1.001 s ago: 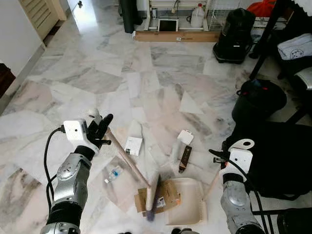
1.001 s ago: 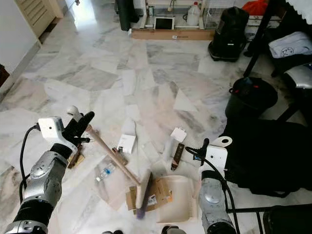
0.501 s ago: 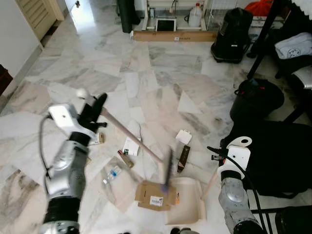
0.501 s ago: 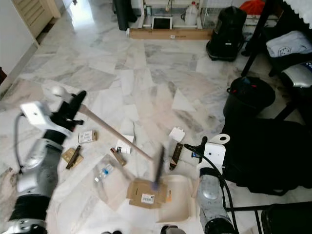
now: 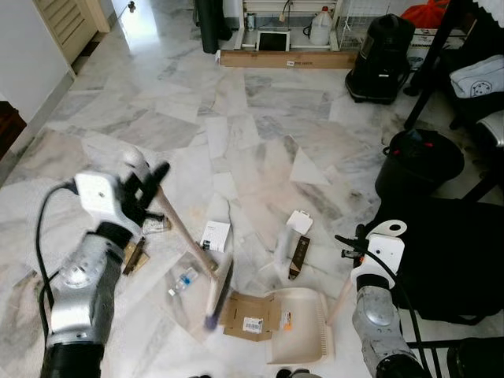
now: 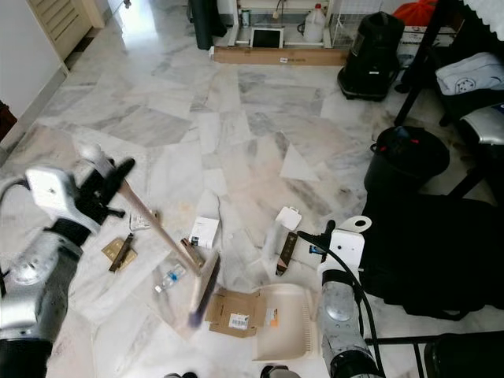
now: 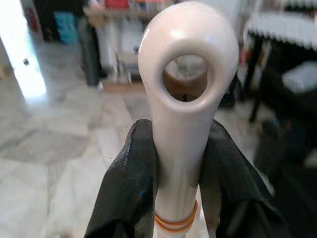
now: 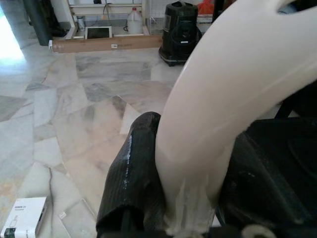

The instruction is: Sweep floor

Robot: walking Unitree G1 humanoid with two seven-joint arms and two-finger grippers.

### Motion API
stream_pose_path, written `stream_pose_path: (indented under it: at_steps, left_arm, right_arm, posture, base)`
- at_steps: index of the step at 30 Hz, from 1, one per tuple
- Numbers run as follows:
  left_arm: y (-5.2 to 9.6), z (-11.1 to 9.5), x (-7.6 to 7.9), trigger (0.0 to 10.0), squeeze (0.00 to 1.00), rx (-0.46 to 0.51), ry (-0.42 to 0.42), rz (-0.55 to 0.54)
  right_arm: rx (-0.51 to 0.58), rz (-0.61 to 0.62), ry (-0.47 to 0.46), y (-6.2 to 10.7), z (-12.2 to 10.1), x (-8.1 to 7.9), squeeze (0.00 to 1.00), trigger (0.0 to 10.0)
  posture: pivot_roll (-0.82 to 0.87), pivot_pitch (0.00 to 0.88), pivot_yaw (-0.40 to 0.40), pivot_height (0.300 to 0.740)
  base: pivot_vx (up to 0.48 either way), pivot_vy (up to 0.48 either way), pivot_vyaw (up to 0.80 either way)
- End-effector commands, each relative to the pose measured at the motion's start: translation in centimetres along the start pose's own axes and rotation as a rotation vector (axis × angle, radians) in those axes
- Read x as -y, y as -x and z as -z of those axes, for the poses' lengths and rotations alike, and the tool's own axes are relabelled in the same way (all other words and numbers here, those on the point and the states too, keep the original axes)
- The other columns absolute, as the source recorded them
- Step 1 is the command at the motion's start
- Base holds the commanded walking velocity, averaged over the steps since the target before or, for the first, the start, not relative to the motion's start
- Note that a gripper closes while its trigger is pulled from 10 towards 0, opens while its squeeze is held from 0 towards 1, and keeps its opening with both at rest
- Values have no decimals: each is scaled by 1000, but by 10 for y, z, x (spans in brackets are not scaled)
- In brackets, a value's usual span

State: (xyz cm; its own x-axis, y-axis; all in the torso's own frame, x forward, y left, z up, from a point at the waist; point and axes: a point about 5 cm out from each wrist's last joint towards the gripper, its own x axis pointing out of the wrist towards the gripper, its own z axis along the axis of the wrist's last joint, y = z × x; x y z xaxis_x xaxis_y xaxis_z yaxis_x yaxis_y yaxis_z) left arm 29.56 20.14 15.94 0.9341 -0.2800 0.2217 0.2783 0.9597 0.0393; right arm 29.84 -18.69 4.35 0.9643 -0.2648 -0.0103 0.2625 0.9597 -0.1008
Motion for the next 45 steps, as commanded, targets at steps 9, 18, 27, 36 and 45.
stream_pose_path:
  at_steps: [9,18,27,36,45]
  left_arm:
    - [14,12,6,10000,0,-69,-67,41]
    - [23,37,-3,10000,0,-105,11,-76]
    - [17,50,-2,10000,0,-106,143,-130]
    - [13,52,-8,10000,0,-52,344,-207]
    - [7,42,-12,10000,0,7,392,-217]
  right_arm:
    - [-74,7,-2,8,15,2,0,10000]
    - [-71,0,1,9,16,3,0,10000]
    - [-64,3,9,9,16,9,0,10000]
    - [-63,-10,7,8,15,8,0,10000]
    - [-65,-28,-4,5,13,2,0,10000]
  posture:
    - [-19,170,53,740]
    - [-49,167,49,740]
    - [-67,165,38,740]
    - [-68,161,34,740]
    - [-57,141,34,740]
  base:
    - [0,0,0]
    - [0,0,0]
    - [0,0,0]
    - [0,0,0]
    - [0,0,0]
